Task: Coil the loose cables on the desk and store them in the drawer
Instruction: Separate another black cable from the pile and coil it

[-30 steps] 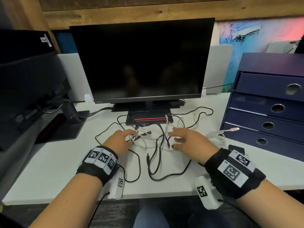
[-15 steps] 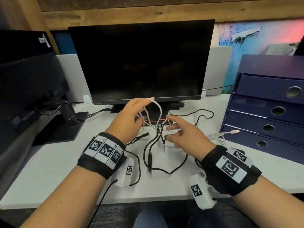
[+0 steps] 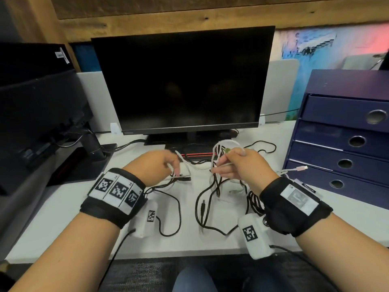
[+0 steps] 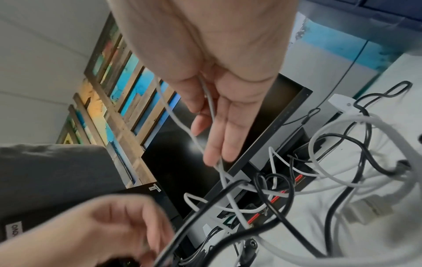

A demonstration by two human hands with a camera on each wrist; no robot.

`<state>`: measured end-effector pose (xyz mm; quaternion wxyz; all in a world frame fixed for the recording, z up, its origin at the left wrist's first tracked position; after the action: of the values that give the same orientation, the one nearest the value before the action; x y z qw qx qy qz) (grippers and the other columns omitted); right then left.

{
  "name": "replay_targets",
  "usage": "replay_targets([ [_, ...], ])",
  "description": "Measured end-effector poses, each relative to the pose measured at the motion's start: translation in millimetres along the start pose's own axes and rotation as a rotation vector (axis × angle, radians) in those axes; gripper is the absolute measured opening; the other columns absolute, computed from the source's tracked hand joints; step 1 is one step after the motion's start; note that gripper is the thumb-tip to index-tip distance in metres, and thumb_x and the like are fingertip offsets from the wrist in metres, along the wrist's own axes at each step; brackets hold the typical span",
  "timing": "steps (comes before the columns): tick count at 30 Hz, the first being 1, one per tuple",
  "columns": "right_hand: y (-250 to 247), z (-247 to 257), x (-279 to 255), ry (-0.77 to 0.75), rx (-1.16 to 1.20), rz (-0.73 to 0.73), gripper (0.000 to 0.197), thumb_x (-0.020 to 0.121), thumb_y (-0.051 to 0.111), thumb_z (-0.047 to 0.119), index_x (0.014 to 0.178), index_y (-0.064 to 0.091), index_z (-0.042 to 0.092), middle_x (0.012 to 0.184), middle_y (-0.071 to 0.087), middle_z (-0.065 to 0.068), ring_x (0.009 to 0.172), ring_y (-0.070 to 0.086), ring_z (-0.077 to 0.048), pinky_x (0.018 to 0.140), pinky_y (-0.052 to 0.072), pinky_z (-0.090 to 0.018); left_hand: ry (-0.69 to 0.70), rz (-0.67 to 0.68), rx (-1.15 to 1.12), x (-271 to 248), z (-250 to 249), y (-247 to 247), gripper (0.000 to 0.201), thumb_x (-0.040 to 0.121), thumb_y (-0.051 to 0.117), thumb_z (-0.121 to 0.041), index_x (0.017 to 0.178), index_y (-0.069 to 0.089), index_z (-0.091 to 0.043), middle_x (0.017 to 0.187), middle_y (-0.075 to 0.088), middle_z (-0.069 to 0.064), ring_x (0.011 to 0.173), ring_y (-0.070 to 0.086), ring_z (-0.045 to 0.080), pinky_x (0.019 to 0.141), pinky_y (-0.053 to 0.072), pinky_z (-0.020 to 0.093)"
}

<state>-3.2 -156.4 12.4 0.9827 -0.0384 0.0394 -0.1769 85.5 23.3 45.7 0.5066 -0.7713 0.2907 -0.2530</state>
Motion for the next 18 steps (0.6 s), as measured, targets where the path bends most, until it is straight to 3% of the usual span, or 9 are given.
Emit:
replay_targets([
  [3, -7.0, -0.2, 2.4, -0.085, -0.153, -0.072, 0.023, 0.089, 0.054, 0.023, 0.074, 0.068, 0.013, 0.095, 0.072, -0.013, 0.094, 0.068, -0.026, 0.09, 0.052, -0.038, -0.208, 0.152, 0.28, -6.4, 55.2, 35.1, 0.022, 0.089, 0.051, -0.012, 0.09, 0.065, -0.029, 0.1, 0.059, -0.009, 0.093, 0.055, 0.013, 0.085, 0.043, 0.025],
  [6, -5.5, 3.5, -1.8, -0.158, -0.269, -0.116, 0.008, 0.085, 0.063, 0.019, 0.079, 0.068, 0.019, 0.097, 0.068, 0.004, 0.093, 0.061, -0.011, 0.078, 0.044, -0.021, -0.359, 0.245, 0.383, -15.3, 96.4, 60.7, 0.018, 0.089, 0.049, -0.025, 0.103, 0.06, -0.027, 0.114, 0.058, -0.002, 0.102, 0.056, 0.018, 0.089, 0.046, 0.031],
  [7, -3.9, 3.4, -1.6, -0.184, -0.3, -0.128, 0.007, 0.084, 0.065, 0.018, 0.079, 0.067, 0.023, 0.101, 0.066, 0.004, 0.094, 0.06, -0.009, 0.078, 0.044, -0.02, -0.396, 0.239, 0.373, -17.2, 103.6, 64.2, 0.019, 0.088, 0.05, -0.027, 0.105, 0.058, -0.027, 0.116, 0.058, -0.001, 0.103, 0.056, 0.019, 0.088, 0.046, 0.031],
  [9, 0.3, 1.4, 1.2, -0.223, -0.382, -0.13, 0.01, 0.083, 0.067, 0.018, 0.082, 0.065, 0.028, 0.114, 0.056, 0.002, 0.105, 0.057, -0.011, 0.091, 0.044, -0.025, -0.449, 0.178, 0.33, -18.6, 110.3, 65.6, 0.025, 0.086, 0.055, -0.027, 0.11, 0.052, -0.025, 0.119, 0.054, 0.001, 0.103, 0.056, 0.021, 0.086, 0.046, 0.032],
  [12, 9.1, -3.3, 2.9, -0.226, -0.495, -0.048, 0.015, 0.083, 0.068, 0.019, 0.092, 0.064, 0.03, 0.123, 0.044, 0.004, 0.116, 0.05, -0.014, 0.103, 0.039, -0.031, -0.527, 0.114, 0.283, -19.4, 115.3, 64.3, 0.046, 0.082, 0.062, -0.02, 0.124, 0.042, -0.02, 0.125, 0.043, 0.007, 0.107, 0.056, 0.025, 0.085, 0.047, 0.033],
  [18, 20.9, -11.7, 3.3, -0.187, -0.553, 0.063, 0.025, 0.083, 0.068, 0.019, 0.103, 0.058, 0.03, 0.124, 0.042, 0.003, 0.115, 0.051, -0.016, 0.095, 0.044, -0.03, -0.499, 0.292, 0.323, -19.1, 104.3, 74.2, 0.036, 0.091, 0.054, -0.027, 0.123, 0.049, -0.012, 0.123, 0.059, 0.009, 0.11, 0.057, 0.025, 0.088, 0.045, 0.029],
])
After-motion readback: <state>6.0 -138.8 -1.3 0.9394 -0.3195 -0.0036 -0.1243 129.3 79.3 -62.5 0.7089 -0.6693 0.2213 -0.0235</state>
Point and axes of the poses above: each hand's wrist, its own x-axis towards the middle knuckle, its own y-axis out of the palm, z = x × y, the point moved 7 cm from there along x, towards the middle knuckle
